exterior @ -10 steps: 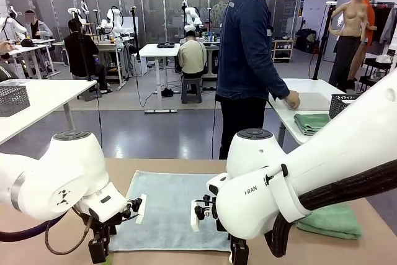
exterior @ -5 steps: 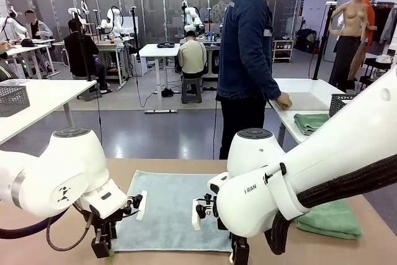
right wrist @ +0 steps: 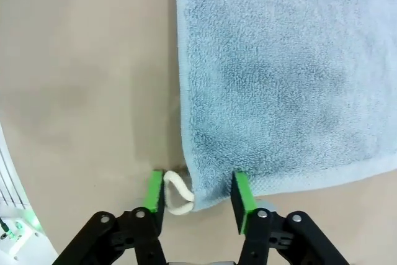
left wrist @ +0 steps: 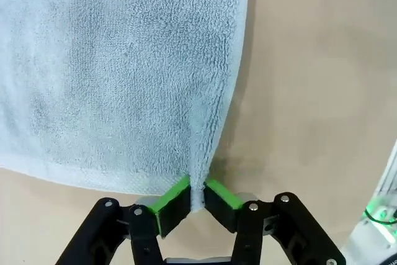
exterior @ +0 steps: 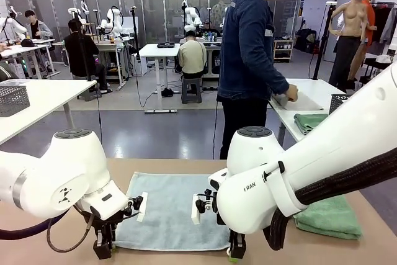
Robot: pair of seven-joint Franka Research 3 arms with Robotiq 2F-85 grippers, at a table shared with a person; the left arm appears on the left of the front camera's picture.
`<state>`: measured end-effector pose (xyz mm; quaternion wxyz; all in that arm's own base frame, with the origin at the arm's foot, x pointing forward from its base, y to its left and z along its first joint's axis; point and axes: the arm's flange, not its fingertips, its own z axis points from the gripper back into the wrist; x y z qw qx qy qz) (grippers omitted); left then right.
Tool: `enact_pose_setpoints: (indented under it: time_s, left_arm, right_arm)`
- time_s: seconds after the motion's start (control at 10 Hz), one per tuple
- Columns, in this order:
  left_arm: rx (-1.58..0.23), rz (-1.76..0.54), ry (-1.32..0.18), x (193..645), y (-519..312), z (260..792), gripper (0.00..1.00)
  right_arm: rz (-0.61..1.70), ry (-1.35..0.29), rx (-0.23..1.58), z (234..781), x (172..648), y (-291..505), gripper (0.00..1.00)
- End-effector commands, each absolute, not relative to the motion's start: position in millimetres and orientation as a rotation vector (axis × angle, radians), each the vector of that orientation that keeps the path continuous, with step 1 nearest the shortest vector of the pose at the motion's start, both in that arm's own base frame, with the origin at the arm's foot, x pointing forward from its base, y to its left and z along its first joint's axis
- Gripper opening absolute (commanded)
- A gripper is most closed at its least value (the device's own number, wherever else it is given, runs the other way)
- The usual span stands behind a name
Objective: Fold the towels and place them in the basket.
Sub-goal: When a person lays out a Towel with hook on the table, fold it in half twice.
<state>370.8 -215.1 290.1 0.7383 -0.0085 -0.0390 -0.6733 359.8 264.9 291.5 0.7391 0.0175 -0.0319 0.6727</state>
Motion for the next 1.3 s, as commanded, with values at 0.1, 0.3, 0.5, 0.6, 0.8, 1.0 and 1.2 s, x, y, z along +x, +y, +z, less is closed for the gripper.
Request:
enact_pose_setpoints:
  time_s: [0.1,0.3,0.5,0.6,0.8,1.0,1.2]
  left_arm:
    - [-0.017,-1.507,-0.100,347,-201,281,0.00]
    - [-0.017,-1.508,-0.108,346,-202,283,0.00]
    - [-0.025,-1.507,-0.115,345,-202,286,0.00]
    - [-0.036,-1.509,-0.124,345,-201,288,0.00]
    - [-0.048,-1.516,-0.140,343,-201,296,0.00]
    - [-0.139,-1.538,-0.125,337,-199,312,0.00]
    - [-0.115,-1.541,-0.094,323,-192,344,0.00]
  right_arm:
    - [1.454,-0.084,0.028,287,358,267,0.04]
    - [1.452,-0.087,0.029,289,360,266,0.00]
    - [1.456,-0.093,0.032,294,360,266,0.00]
    - [1.458,-0.100,0.033,298,360,266,0.00]
    - [1.471,-0.113,0.033,307,358,267,0.00]
    - [1.503,-0.089,0.050,324,348,271,0.00]
    - [1.497,-0.094,0.034,363,326,273,0.00]
